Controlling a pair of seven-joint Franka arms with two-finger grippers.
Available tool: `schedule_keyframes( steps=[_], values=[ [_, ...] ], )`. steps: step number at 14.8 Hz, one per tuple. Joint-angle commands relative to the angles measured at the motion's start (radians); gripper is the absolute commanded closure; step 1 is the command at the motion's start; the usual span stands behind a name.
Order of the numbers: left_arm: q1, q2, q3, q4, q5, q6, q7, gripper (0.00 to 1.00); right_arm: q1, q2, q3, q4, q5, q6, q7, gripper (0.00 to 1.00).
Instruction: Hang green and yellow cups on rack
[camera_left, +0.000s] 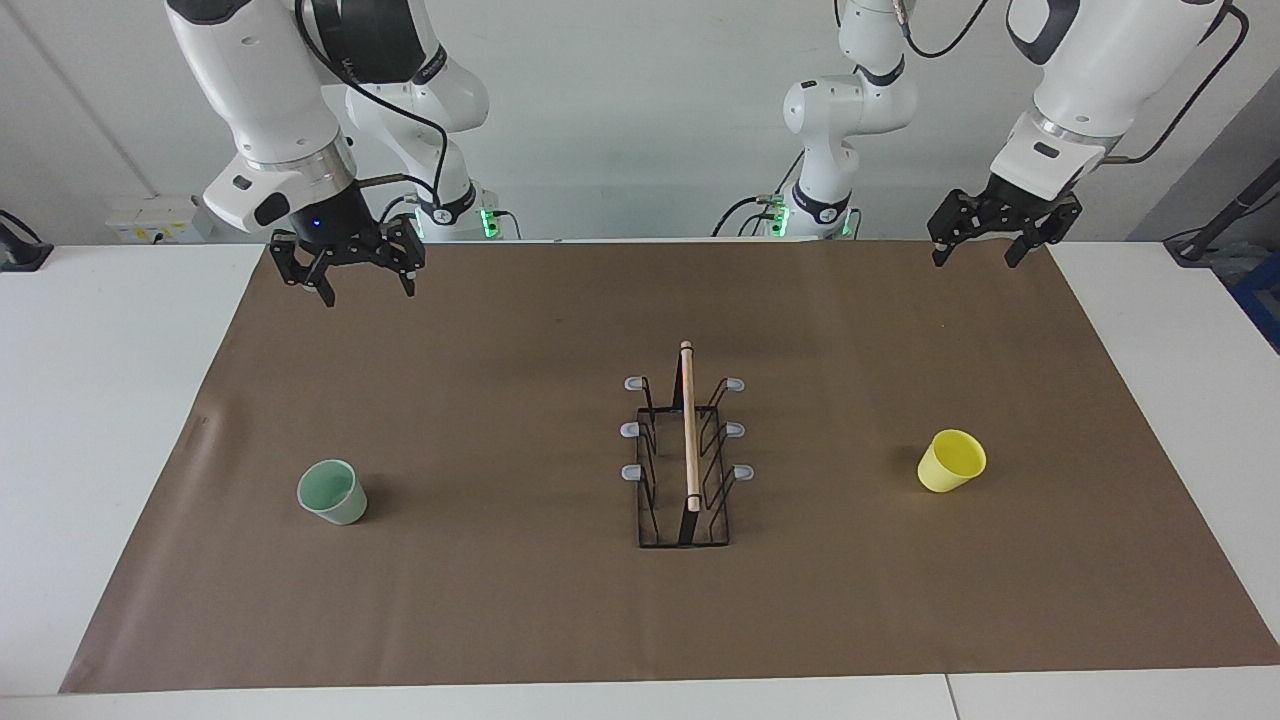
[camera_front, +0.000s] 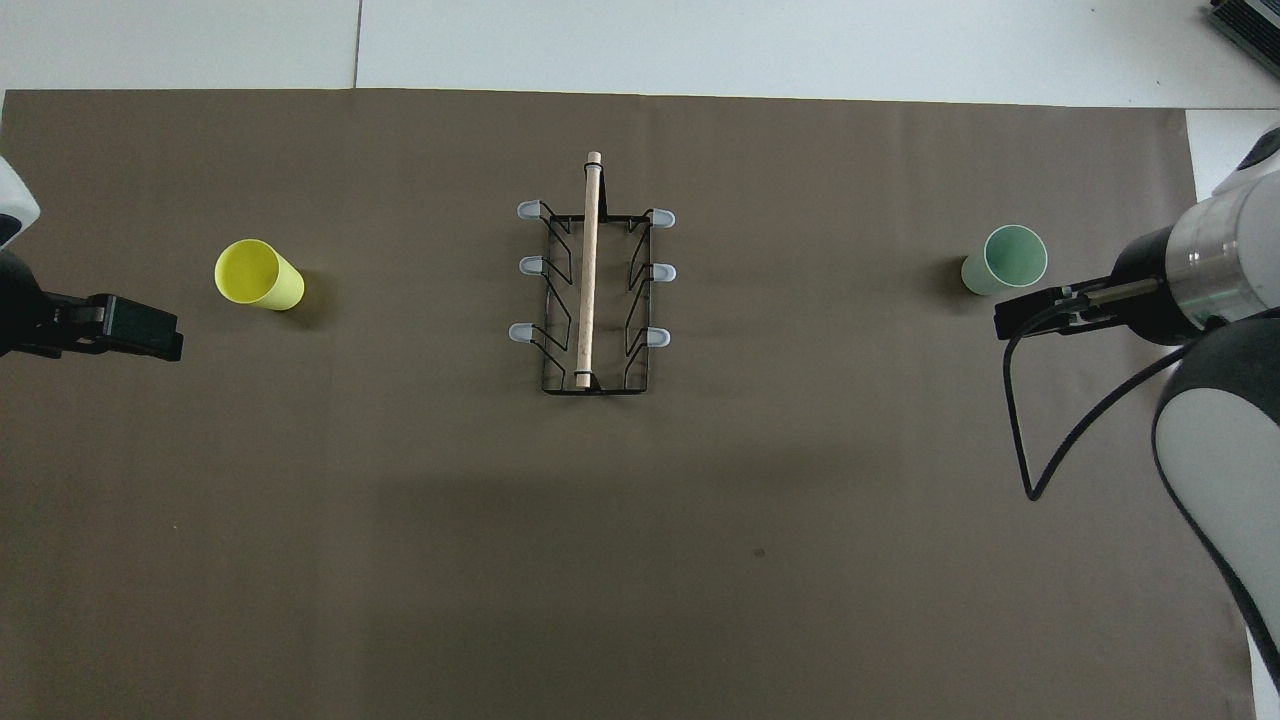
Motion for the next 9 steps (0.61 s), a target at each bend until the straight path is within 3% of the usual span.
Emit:
schedule_keyframes(
  steps=[1, 9],
  values=[
    [-0.011, -0.003, 0.008, -0.008, -0.003, 0.013, -0.006, 0.0, -0.023, 0.019, 0.01, 0.025, -0.013, -0.011, -0.016, 0.0],
    [-0.011, -0.006, 0.008, -0.037, 0.001, 0.059, 0.0, 0.0, -0.021, 0.02, 0.012, 0.025, -0.013, -0.016, -0.018, 0.0]
  ],
)
